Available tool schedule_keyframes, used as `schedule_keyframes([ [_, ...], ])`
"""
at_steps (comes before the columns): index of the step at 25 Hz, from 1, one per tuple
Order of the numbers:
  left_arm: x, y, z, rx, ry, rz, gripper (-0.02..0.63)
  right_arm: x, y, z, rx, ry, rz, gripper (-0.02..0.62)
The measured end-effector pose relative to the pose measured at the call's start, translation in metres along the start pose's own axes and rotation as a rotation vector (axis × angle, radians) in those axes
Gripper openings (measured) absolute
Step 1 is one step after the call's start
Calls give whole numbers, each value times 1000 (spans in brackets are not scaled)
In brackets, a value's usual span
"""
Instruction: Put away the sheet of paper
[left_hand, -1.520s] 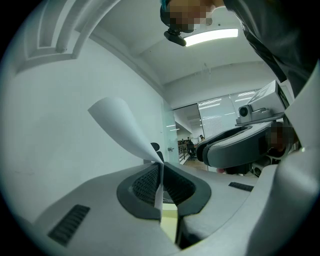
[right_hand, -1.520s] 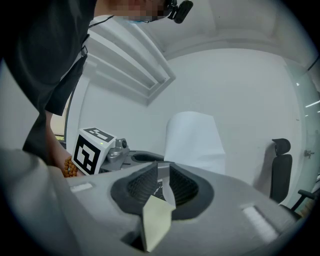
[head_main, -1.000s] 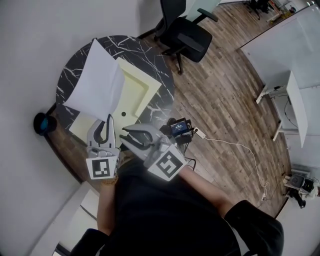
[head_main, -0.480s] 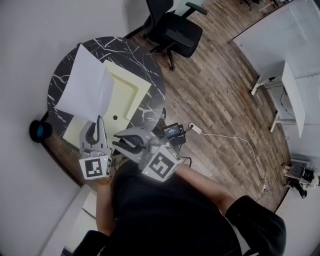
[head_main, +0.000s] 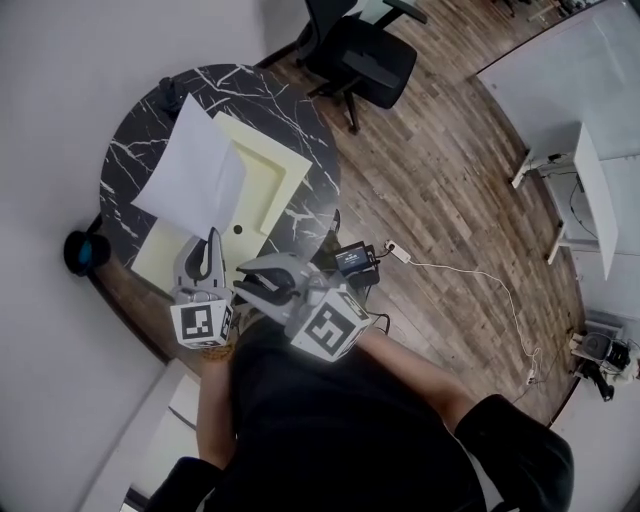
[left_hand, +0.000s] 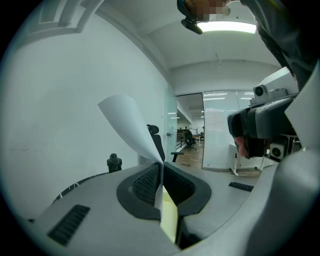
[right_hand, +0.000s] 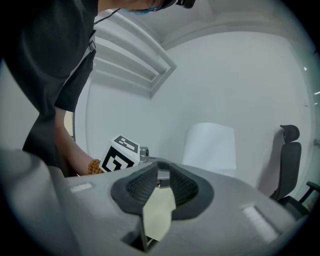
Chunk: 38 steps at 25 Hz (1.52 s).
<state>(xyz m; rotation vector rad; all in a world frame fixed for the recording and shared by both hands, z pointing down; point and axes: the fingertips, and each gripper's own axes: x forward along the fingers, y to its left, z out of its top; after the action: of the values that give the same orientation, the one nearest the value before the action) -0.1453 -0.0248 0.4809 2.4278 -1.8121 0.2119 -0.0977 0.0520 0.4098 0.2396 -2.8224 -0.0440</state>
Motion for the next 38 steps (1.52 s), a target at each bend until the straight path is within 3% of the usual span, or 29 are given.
schedule_keyframes([
  [23, 4, -16, -84, -55, 202, -75, 21, 1, 20, -11, -38, 33, 31, 67],
  [38, 17, -29, -87, -60, 197, -139, 21, 2, 27, -17, -94, 61, 56, 67],
])
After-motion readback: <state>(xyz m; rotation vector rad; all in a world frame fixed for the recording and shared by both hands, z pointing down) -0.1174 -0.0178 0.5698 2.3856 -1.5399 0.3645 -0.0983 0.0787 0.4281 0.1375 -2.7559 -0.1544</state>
